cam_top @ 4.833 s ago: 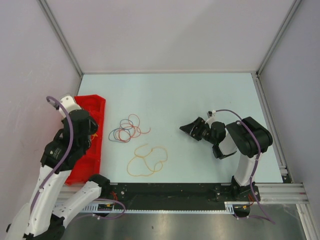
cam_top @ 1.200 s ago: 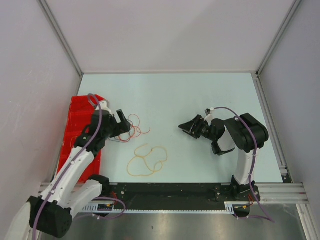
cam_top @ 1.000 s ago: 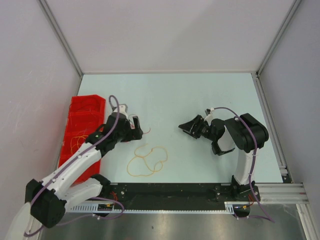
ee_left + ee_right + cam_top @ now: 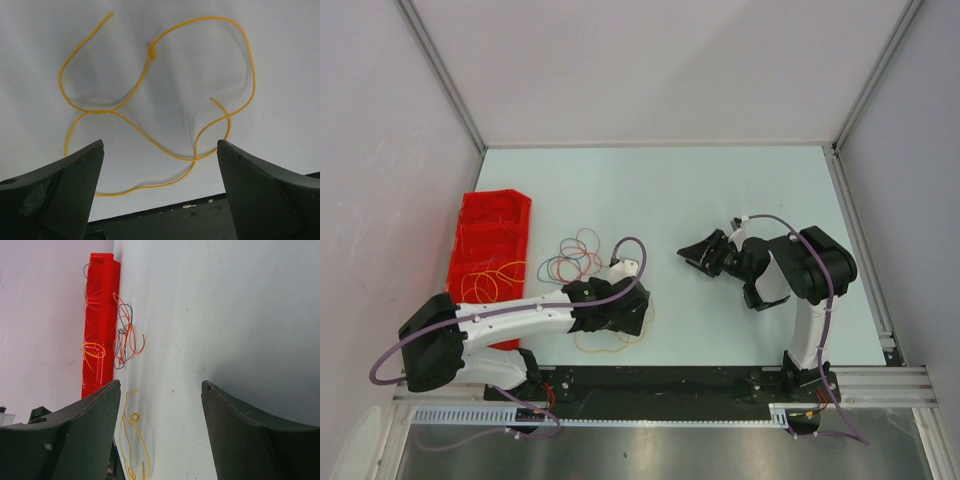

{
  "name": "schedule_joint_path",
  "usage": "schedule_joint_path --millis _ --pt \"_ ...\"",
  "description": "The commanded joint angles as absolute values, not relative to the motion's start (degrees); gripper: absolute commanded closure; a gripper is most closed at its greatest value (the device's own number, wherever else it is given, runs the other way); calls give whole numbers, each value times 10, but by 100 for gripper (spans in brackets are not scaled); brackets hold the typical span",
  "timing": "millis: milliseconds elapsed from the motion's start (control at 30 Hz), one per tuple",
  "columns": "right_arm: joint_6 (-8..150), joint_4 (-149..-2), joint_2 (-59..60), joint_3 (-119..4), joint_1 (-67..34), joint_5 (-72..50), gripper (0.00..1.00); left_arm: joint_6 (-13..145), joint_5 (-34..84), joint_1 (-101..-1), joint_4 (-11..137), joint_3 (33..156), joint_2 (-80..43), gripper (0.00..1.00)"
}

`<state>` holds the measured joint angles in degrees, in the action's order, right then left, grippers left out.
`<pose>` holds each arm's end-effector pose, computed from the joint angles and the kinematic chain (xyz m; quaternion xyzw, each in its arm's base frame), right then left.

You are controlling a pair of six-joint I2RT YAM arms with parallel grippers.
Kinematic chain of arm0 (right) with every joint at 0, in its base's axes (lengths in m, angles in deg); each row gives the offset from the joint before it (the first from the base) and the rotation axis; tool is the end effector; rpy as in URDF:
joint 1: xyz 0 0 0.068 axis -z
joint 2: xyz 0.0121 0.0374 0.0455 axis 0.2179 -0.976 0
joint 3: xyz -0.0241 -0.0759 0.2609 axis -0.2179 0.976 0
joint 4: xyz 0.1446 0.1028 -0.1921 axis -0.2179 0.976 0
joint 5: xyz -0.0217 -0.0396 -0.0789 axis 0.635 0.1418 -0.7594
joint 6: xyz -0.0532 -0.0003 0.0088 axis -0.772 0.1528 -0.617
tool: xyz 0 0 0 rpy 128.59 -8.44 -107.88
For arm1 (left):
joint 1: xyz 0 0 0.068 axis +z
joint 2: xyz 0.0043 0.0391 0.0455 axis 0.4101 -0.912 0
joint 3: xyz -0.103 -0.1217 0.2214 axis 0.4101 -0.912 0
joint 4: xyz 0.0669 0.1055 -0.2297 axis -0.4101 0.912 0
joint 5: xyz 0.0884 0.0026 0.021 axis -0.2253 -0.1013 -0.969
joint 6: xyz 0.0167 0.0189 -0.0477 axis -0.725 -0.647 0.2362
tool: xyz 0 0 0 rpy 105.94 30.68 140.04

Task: Untangle the cables

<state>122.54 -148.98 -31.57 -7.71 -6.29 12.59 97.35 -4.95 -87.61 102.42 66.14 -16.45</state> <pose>0.2737 0.1129 0.0892 0.1031 0.7714 0.5347 0.3292 0.1145 -0.1988 0.1990 0.1306 0.9539 -0.0453 0.2665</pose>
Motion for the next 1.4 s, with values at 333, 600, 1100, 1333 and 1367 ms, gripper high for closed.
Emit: schedule_joint_path --millis 333,600,1100,1333,1367 --pt "1183 -1330 -370 -52 -59 100 28 1023 -49 -904 950 620 -190 0" --pt "1184 -1334 -374 -53 -56 102 28 1035 -61 -907 952 615 -217 0" --pt "1187 -1340 -379 -54 -54 107 28 1042 -131 -907 948 630 -292 0" --pt "1188 -1342 -381 -54 -53 109 28 1041 -149 -894 939 633 -299 13" --pt "1188 -1342 -382 -54 -53 109 28 1041 -149 -891 933 629 -298 16"
